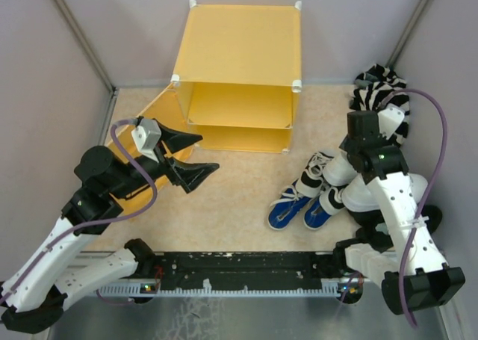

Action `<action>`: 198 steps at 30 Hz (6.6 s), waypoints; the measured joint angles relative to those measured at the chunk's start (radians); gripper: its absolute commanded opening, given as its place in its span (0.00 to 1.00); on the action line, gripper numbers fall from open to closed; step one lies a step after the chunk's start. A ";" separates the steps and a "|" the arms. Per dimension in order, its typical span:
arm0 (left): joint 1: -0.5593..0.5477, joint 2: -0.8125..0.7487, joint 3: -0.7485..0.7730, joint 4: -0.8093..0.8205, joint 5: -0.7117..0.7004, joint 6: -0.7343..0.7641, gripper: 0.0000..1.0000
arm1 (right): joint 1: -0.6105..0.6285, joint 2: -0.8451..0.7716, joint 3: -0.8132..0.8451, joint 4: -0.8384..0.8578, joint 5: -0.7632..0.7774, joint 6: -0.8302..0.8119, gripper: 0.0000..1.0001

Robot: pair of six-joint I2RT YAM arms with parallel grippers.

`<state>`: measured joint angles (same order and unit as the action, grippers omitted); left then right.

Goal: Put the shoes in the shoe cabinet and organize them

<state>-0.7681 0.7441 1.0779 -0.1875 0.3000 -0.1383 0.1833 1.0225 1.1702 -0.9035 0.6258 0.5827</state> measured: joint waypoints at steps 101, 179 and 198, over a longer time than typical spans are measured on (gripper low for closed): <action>0.000 -0.139 -0.051 -0.105 -0.372 -0.057 0.97 | 1.129 0.153 -0.063 0.219 -0.047 -0.099 0.74; -0.359 0.315 -0.014 -0.326 -0.912 -0.664 0.00 | 0.538 -0.243 -0.139 0.007 0.047 -0.245 0.73; -0.069 0.535 0.082 -0.117 -0.878 -0.388 0.00 | 0.514 -0.188 -0.107 0.084 -0.031 -0.276 0.73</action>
<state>-0.8368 1.2793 1.1595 -0.3050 -0.5777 -0.5266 0.6971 0.8341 1.0630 -0.8200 0.5945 0.3069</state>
